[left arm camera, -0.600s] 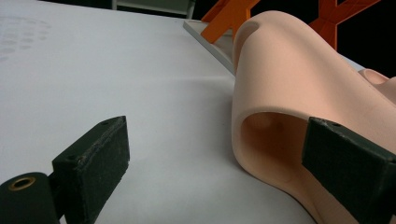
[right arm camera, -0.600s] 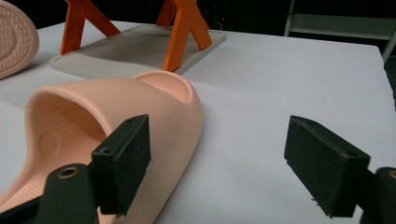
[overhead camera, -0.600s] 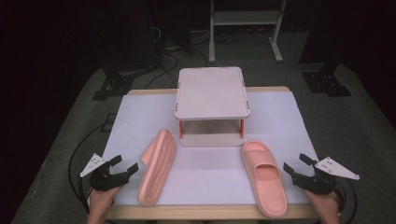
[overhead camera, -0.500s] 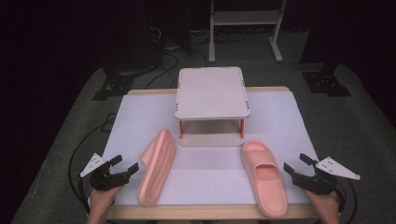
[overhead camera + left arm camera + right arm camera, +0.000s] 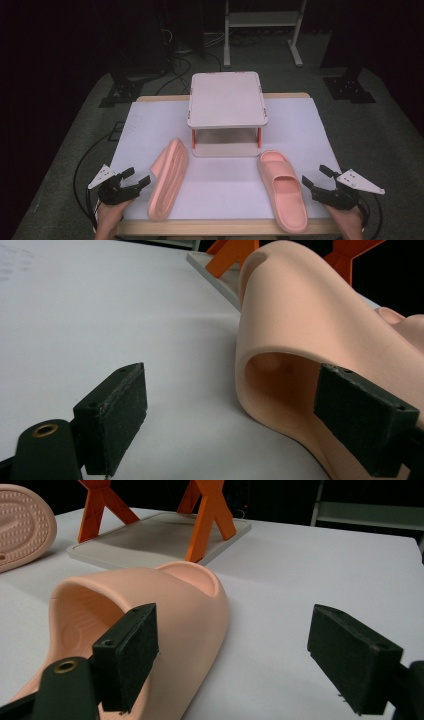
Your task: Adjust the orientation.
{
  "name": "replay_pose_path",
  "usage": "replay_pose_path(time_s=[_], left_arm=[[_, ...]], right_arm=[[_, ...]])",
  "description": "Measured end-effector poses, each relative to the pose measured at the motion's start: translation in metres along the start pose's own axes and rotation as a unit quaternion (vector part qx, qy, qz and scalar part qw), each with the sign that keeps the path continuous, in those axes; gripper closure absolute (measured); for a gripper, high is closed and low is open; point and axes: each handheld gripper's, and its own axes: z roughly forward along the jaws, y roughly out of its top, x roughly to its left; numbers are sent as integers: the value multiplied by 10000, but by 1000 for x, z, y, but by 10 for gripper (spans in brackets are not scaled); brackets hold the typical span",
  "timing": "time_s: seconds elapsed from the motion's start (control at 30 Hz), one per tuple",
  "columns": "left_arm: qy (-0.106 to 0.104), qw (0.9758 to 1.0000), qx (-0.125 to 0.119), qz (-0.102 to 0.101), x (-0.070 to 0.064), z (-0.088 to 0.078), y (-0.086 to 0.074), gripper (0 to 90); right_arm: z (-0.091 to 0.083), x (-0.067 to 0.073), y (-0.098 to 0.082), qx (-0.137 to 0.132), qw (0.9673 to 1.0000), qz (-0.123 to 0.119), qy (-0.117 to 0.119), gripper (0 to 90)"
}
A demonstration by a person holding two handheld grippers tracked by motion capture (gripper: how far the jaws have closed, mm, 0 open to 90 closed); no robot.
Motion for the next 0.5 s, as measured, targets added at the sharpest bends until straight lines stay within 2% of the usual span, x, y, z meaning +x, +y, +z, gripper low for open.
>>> replay_pose_path(time_s=[0.17, 0.5], left_arm=[[-32, 9999, 165, 5, -2, 5, -1, 162], [-164, 9986, 459, 183, -9, 23, 2, 315]], right_arm=[[0, 1, 1, -35, 10000, 6, 13, 196], [-2, 2, 1, -47, 10000, -3, 79, 193]])
